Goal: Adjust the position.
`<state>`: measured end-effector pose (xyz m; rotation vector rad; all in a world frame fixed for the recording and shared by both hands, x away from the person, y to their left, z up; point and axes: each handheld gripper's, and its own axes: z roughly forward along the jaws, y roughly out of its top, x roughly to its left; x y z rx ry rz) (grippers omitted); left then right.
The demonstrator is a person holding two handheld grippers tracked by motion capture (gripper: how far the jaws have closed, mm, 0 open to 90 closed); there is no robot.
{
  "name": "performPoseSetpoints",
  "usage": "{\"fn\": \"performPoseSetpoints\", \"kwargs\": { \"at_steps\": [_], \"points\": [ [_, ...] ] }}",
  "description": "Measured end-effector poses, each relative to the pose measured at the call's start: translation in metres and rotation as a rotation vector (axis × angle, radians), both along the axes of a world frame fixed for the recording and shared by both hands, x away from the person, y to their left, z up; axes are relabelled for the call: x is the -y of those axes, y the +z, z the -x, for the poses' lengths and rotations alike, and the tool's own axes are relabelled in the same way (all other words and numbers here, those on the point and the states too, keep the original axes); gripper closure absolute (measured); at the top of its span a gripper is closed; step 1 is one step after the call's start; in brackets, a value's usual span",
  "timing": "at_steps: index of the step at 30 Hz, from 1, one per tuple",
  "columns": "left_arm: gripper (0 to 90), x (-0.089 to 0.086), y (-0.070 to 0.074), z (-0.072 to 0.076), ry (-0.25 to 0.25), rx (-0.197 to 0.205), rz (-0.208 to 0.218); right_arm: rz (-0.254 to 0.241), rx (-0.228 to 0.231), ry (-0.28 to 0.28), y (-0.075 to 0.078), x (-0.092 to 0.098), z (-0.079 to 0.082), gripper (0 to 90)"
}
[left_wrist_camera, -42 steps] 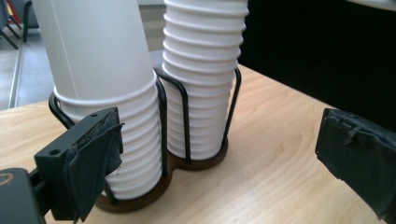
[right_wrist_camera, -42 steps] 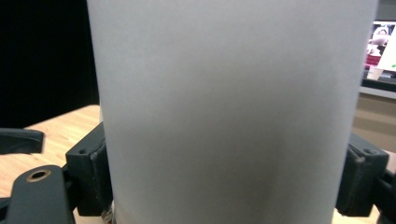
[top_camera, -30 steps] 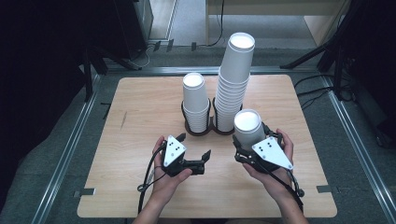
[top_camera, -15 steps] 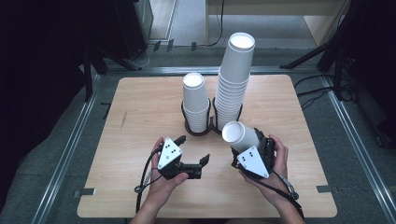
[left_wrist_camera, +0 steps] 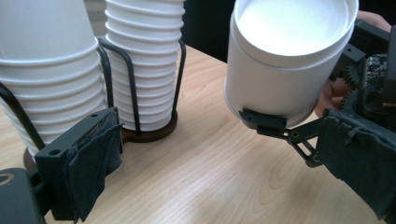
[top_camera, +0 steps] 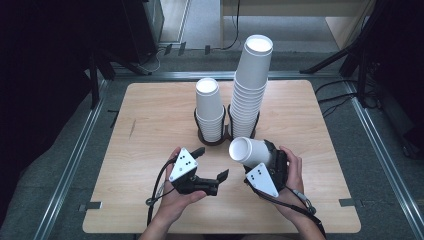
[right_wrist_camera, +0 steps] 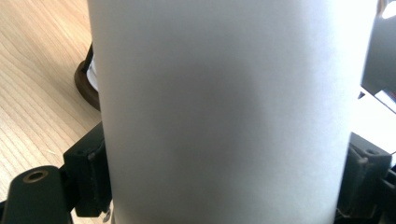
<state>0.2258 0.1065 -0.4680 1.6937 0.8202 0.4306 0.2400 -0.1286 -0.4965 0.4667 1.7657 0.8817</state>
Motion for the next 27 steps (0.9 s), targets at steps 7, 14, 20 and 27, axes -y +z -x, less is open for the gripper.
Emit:
{"fn": "performPoseSetpoints", "kwargs": {
  "at_steps": [7, 14, 20, 27],
  "points": [
    [0.9, 0.0, 0.001, -0.001, -0.018, -0.01, 0.007, 0.051, 0.05, 0.016, -0.003, -0.004, 0.002, 13.5],
    [0.9, 0.003, 0.002, 0.0, -0.045, -0.012, 0.007, 0.098, 0.097, 0.058, -0.007, -0.009, 0.006, 14.0],
    [0.9, 0.007, 0.003, 0.003, -0.069, -0.008, -0.004, 0.128, 0.1, 0.113, -0.009, -0.013, 0.01, 14.8],
    [1.0, 0.012, 0.004, 0.006, -0.104, -0.007, -0.013, 0.165, 0.101, 0.143, -0.013, -0.02, 0.013, 15.2]
  ]
}}
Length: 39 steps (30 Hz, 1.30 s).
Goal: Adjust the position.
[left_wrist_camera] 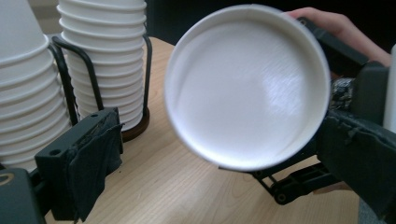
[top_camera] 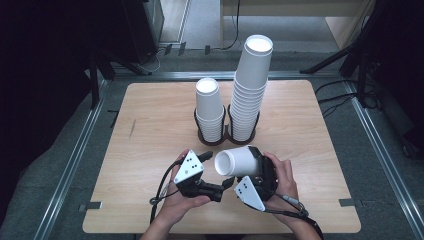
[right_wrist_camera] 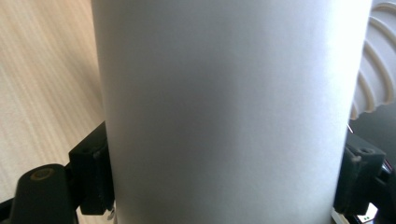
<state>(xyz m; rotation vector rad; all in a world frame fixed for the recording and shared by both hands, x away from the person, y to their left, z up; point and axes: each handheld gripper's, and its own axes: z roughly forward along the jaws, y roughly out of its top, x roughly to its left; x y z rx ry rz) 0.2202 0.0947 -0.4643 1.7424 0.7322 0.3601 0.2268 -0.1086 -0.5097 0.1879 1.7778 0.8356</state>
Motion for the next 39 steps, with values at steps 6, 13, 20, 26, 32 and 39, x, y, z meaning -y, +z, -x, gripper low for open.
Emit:
{"fn": "performPoseSetpoints", "kwargs": {
  "at_steps": [6, 13, 20, 26, 32, 39],
  "points": [
    [1.2, 0.0018, 0.0004, 0.0005, -0.044, -0.013, 0.01, 0.02, -0.001, 0.036, -0.0035, -0.0034, 0.0025, 15.3],
    [6.1, 0.0003, 0.002, -0.0001, -0.062, -0.041, 0.028, 0.033, 0.006, 0.067, -0.0041, -0.0041, 0.0047, 15.1],
    [13.4, 0.0022, 0.003, -0.0001, -0.05, -0.062, 0.011, 0.06, 0.008, 0.086, -0.0048, -0.005, 0.006, 14.9],
    [14.3, 0.0037, 0.0048, 0.0008, -0.044, -0.07, -0.006, 0.076, 0.035, 0.084, -0.0046, -0.0057, 0.0068, 14.5],
    [15.9, 0.0038, 0.0047, 0.0003, -0.047, -0.08, -0.007, 0.072, 0.048, 0.097, -0.005, -0.0057, 0.0082, 13.9],
    [19.4, 0.004, 0.0064, 0.0014, -0.043, -0.085, -0.018, 0.073, 0.048, 0.102, -0.0055, -0.0057, 0.0089, 13.3]
  ]
}}
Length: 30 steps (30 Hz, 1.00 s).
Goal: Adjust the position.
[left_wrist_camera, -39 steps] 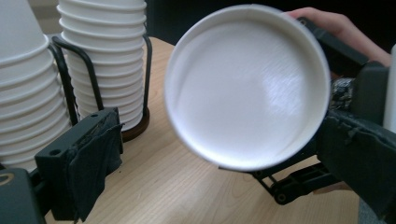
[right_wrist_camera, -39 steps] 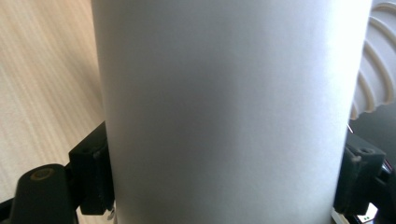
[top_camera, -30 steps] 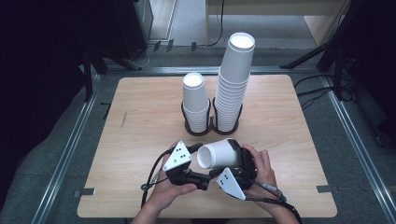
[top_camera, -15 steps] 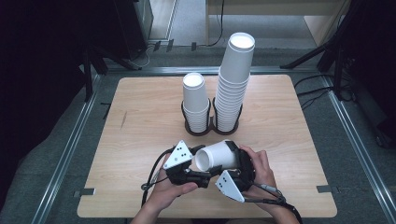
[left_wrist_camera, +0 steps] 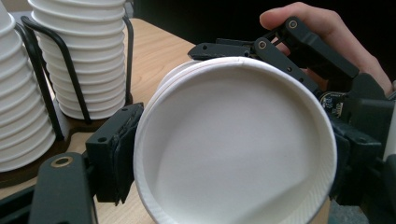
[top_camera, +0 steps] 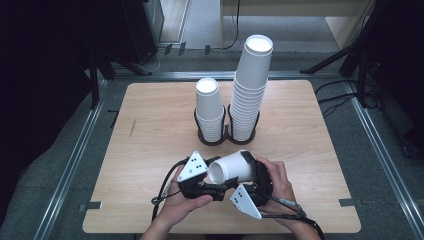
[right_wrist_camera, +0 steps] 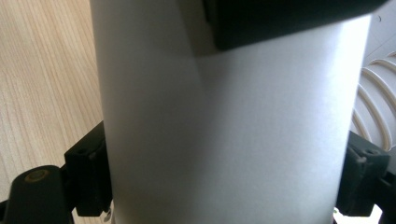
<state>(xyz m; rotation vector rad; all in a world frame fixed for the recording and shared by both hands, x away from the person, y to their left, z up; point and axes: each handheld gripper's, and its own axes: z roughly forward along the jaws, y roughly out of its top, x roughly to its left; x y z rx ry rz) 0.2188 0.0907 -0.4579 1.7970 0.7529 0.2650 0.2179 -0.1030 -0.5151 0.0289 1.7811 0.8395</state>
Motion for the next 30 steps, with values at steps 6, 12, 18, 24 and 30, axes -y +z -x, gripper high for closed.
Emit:
{"fn": "performPoseSetpoints", "kwargs": {
  "at_steps": [6, 12, 18, 24, 30],
  "points": [
    [20.0, -0.001, -0.001, -0.002, 0.004, -0.019, 0.004, 0.01, 0.002, -0.003, -0.001, 0.0, 0.0, 12.3],
    [22.3, -0.002, -0.002, -0.001, -0.002, 0.019, 0.001, -0.016, 0.009, -0.016, -0.002, -0.002, 0.0, 7.8],
    [22.9, -0.007, -0.003, -0.002, 0.053, 0.05, 0.007, -0.048, 0.001, -0.028, -0.001, 0.0, 0.0, 0.0],
    [22.9, -0.01, -0.006, -0.005, 0.082, 0.053, 0.005, -0.059, -0.012, -0.024, 0.001, 0.003, 0.0, 0.0],
    [22.9, -0.011, -0.011, -0.007, 0.149, 0.098, -0.011, -0.068, -0.036, -0.025, 0.003, 0.006, 0.002, 0.0]
  ]
}}
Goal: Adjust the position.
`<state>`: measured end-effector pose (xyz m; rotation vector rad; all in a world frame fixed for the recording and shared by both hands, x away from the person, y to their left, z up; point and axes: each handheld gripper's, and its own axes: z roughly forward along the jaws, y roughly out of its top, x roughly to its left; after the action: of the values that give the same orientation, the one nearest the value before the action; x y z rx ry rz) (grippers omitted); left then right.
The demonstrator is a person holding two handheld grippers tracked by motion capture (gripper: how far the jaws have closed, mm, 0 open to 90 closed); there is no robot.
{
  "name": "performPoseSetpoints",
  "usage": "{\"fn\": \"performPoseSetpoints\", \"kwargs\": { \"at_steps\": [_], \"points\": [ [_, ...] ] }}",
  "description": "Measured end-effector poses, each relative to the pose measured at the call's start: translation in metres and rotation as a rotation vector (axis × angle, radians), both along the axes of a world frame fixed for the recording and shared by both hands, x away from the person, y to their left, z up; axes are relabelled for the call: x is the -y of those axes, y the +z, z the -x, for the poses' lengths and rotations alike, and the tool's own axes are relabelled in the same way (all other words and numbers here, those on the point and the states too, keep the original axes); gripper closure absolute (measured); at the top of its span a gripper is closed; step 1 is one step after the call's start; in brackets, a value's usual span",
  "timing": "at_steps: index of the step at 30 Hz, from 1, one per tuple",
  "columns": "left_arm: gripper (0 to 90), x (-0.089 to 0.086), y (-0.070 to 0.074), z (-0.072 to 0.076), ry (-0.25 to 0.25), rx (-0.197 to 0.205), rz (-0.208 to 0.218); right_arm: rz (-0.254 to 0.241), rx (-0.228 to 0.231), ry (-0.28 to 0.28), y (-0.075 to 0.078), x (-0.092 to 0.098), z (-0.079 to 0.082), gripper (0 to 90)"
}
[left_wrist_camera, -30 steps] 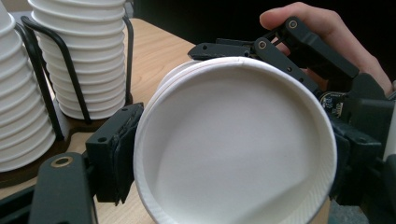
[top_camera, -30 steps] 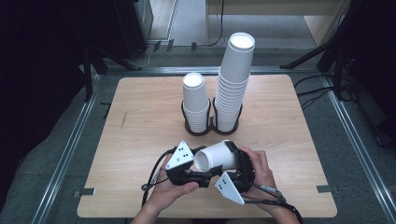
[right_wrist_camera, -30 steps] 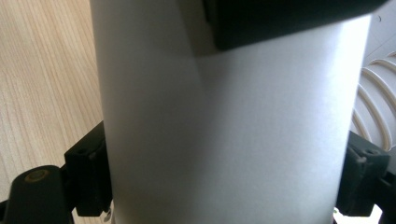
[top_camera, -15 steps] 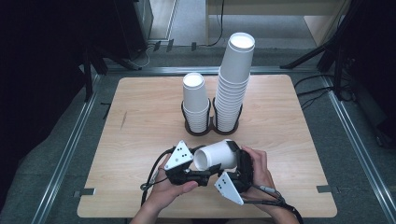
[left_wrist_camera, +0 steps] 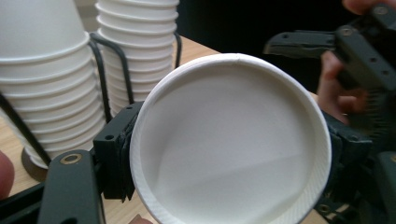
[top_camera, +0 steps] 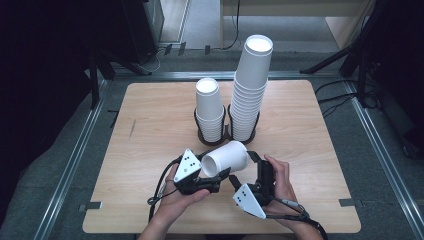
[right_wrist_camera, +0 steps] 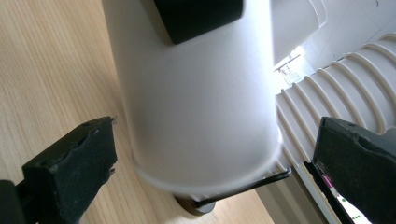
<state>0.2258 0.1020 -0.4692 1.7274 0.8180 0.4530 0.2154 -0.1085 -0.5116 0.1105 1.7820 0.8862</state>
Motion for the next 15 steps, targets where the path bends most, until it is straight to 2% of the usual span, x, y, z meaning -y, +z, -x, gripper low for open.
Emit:
{"fn": "performPoseSetpoints", "kwargs": {
  "at_steps": [2, 5, 8, 10, 15],
  "points": [
    [22.8, -0.001, -0.002, -0.001, 0.005, 0.006, 0.0, -0.011, -0.008, -0.003, 0.002, 0.002, 0.001, 0.0],
    [22.9, -0.002, -0.004, -0.001, 0.022, 0.025, 0.023, -0.057, -0.057, -0.011, 0.003, 0.005, 0.003, 0.0],
    [23.0, -0.003, -0.004, -0.002, 0.018, 0.022, 0.042, -0.078, -0.078, -0.024, 0.003, 0.007, 0.003, 0.0],
    [23.0, -0.004, -0.005, -0.002, 0.026, 0.038, 0.035, -0.088, -0.098, -0.043, 0.002, 0.01, 0.002, 0.0],
    [23.1, -0.008, -0.006, -0.003, 0.036, 0.055, 0.048, -0.166, -0.16, -0.068, 0.003, 0.013, 0.002, 0.0]
  ]
}}
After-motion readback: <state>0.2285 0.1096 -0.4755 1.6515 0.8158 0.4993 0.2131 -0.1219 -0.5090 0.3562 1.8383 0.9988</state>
